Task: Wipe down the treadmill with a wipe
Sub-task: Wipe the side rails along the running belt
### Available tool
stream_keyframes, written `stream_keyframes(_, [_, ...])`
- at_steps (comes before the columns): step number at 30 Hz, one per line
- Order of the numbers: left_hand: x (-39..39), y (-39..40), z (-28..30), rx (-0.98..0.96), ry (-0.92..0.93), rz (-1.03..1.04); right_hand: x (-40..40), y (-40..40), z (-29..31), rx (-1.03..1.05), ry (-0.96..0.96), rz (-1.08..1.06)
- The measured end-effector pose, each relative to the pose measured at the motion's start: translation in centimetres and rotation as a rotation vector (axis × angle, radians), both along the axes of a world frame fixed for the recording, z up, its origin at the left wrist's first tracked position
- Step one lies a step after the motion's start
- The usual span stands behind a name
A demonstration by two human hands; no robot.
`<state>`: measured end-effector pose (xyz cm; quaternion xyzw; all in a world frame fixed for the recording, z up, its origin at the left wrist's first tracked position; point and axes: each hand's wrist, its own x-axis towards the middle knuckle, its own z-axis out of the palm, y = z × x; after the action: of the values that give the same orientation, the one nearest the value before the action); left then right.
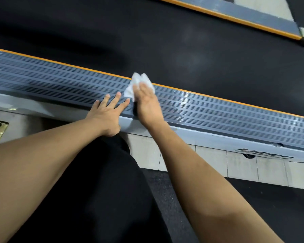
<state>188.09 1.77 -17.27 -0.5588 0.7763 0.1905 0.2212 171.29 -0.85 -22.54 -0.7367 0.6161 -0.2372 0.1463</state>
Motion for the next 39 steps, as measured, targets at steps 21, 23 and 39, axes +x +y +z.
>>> stream_keyframes(21, [-4.5, 1.7, 0.7, -0.169, 0.077, -0.234, -8.1, 11.4, -0.7, -0.121, 0.002, -0.081])
stream_keyframes(23, [-5.8, 1.9, 0.7, -0.122, 0.091, -0.303, -10.5, 11.0, -0.5, -0.142, 0.009, -0.111])
stream_keyframes(39, [-10.4, 2.6, 0.2, 0.023, 0.018, -0.224, -11.9, 10.5, -0.6, -0.057, 0.085, -0.117])
